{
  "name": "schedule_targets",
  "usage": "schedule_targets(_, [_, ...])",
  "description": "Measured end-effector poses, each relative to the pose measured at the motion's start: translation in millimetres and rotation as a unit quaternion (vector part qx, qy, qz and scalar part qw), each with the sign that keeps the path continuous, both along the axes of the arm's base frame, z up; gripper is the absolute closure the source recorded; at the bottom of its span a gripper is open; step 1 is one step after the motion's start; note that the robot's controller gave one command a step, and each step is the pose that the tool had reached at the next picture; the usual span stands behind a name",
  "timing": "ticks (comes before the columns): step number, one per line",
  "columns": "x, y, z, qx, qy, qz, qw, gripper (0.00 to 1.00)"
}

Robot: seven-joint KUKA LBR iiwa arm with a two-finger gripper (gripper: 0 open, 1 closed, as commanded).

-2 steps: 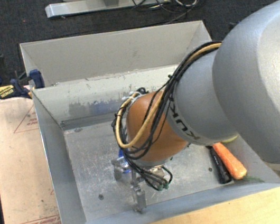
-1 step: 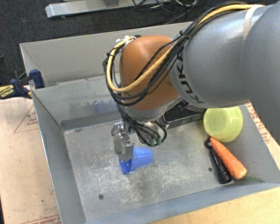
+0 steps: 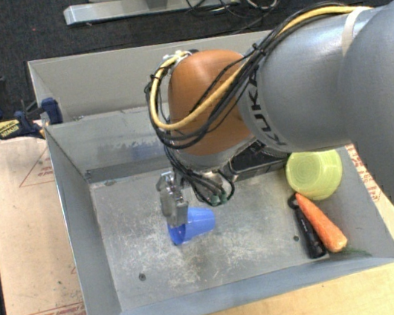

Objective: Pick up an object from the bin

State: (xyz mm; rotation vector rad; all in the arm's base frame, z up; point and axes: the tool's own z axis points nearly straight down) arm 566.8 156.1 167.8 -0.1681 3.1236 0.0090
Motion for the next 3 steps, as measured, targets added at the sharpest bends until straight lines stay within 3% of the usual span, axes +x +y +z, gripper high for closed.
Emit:
schedule_targets(1, [-42.9, 15.2, -65.0, -0.001, 0.0006, 0.072, 0.9974, 1.00])
schedule_targets(2, [-40.6, 20.6, -68.7, -0.001, 0.0016, 0.068, 0.9977, 1.00])
schedule_targets(3, [-30.0, 33.0, -27.8, -0.001, -0.0007, 0.148, 0.9890, 1.00])
